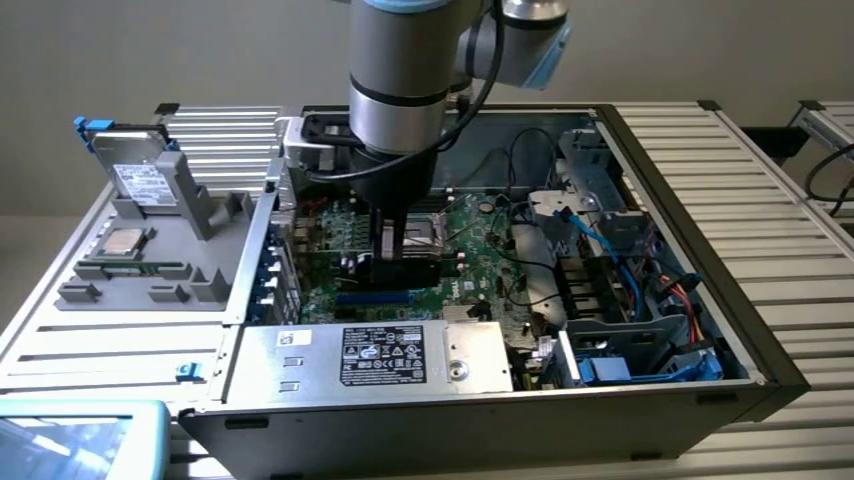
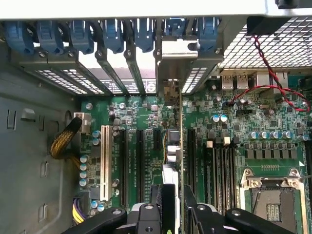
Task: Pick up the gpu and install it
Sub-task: 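Insert the gpu into the slot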
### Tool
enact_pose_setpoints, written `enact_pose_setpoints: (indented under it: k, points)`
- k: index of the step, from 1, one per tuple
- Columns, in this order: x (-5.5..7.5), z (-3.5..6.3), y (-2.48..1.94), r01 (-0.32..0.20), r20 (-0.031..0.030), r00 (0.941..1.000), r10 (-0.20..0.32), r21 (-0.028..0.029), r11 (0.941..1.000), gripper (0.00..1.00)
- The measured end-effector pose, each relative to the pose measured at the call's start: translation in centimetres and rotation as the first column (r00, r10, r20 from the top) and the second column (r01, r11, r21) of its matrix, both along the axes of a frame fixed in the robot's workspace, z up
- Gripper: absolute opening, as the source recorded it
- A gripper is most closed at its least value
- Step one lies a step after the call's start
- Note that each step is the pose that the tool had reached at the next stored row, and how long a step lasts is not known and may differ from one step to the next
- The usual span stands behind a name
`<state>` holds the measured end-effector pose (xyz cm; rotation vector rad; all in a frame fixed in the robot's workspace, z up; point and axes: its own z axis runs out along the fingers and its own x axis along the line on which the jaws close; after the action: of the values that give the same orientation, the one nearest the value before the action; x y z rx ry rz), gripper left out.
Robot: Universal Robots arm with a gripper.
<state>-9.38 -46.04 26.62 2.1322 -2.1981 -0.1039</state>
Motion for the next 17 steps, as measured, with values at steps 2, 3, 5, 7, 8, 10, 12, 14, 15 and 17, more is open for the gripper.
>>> enact_pose_setpoints:
  k: [2, 3, 5, 7, 8, 10, 12, 14, 15, 17]
  points:
    - [0.0, -0.13, 0.00, 0.000, -0.0035, 1.0000, 0.000, 0.0001, 1.0000, 0.28]
    - [0.0, -0.22, 0.00, 0.000, -0.0042, 1.0000, 0.000, 0.0000, 1.0000, 0.28]
    - [0.0, -0.45, 0.00, 0.000, -0.0054, 1.0000, 0.000, 0.0001, 1.0000, 0.28]
    - [0.0, -0.65, 0.00, 0.000, -0.0055, 1.0000, 0.000, 0.0001, 1.0000, 0.28]
    - [-0.1, -0.73, 0.00, 0.000, -0.0056, 1.0000, 0.000, 0.0000, 1.0000, 0.28]
    - [-0.1, -0.90, 0.00, 0.000, -0.0056, 1.0000, 0.000, 0.0001, 1.0000, 0.28]
    - [-0.2, -1.04, 0.00, 0.000, -0.0056, 1.0000, 0.000, 0.0000, 1.0000, 0.28]
    - [-0.3, -1.13, 0.00, 0.000, -0.0056, 1.0000, 0.000, 0.0001, 1.0000, 0.28]
    - [-0.3, -1.15, 0.02, 0.000, -0.0056, 1.0000, 0.000, 0.0003, 1.0000, 0.28]
    - [-0.3, -1.19, 0.16, 0.000, -0.0056, 1.0000, 0.000, 0.0005, 1.0000, 0.28]
